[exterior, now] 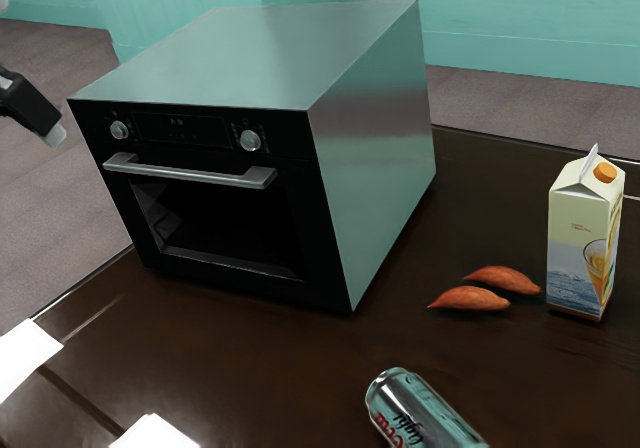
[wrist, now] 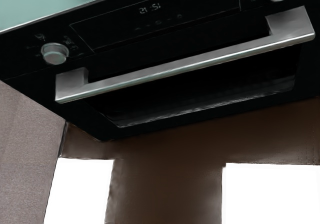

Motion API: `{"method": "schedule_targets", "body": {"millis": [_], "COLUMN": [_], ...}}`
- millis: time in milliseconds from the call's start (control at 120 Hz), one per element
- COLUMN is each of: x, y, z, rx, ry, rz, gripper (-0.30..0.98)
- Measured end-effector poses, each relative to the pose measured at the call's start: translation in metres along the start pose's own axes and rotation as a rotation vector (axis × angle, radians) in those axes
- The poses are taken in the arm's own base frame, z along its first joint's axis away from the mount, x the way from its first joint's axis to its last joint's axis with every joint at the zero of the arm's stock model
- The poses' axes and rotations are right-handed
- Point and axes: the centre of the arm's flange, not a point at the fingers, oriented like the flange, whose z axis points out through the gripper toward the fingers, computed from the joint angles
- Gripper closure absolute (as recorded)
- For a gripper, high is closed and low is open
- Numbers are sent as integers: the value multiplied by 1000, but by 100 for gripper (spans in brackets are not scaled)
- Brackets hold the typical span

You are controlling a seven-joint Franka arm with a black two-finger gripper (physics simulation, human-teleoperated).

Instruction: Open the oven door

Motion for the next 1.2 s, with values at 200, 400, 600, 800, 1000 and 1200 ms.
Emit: {"method": "schedule_targets", "body": {"millis": [200, 400, 600, 800, 1000, 1200], "x": [-9, 21, 35, 36, 36, 33], "y": [-77, -60, -45, -40, -35, -34], "z": [121, 178, 193, 209, 222, 237], "rx": [-206, -180, -110, -87, -90, -99], "ry": [155, 246, 287, 299, 312, 321], "rz": [244, 578, 826, 989, 1102, 1176], "gripper": [0, 0, 0, 0, 0, 0]}}
